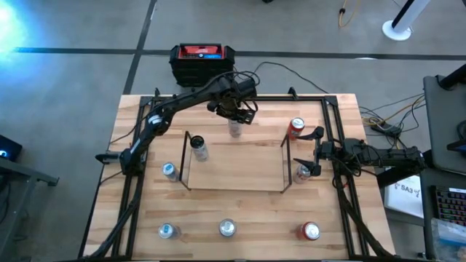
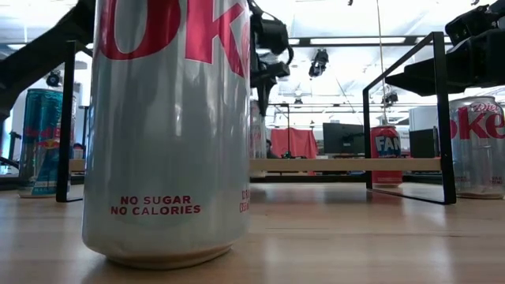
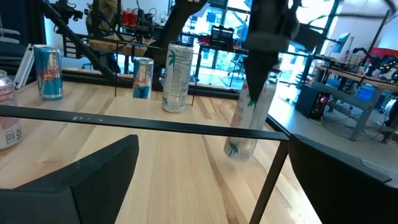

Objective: Place canned beverage on shelf
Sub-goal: Put the white-pink soda can on the shelf aligned with the white-pink soda can

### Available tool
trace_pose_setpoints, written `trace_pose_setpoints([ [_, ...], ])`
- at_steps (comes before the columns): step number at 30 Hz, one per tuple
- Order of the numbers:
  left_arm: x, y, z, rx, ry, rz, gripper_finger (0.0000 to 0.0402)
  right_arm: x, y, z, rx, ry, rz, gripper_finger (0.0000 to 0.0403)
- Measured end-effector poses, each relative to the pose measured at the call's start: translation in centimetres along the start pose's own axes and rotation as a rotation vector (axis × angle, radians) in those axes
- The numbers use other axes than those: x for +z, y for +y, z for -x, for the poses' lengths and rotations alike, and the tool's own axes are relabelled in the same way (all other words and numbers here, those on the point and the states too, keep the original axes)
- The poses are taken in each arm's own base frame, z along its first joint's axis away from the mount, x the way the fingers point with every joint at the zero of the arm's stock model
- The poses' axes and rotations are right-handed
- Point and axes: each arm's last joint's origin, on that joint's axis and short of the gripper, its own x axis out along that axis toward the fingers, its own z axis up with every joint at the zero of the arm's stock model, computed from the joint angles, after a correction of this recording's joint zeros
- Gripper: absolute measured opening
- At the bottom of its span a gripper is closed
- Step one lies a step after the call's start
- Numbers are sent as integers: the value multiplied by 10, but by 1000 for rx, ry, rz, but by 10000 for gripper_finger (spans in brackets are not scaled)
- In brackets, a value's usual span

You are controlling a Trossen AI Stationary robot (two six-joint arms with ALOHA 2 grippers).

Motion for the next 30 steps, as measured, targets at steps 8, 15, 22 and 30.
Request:
trace_pose_setpoints([
  [8,-21,-5,24,2,6,36,235,0,0,0,0,0,0,398],
  [15,-49,-20,31,23,46,48,235,0,0,0,0,0,-1,398],
  [22,-79,-42,37,11,50,47,235,0,0,0,0,0,0,398],
  [30,-111,-60,45,4,32,53,235,0,0,0,0,0,1,398],
])
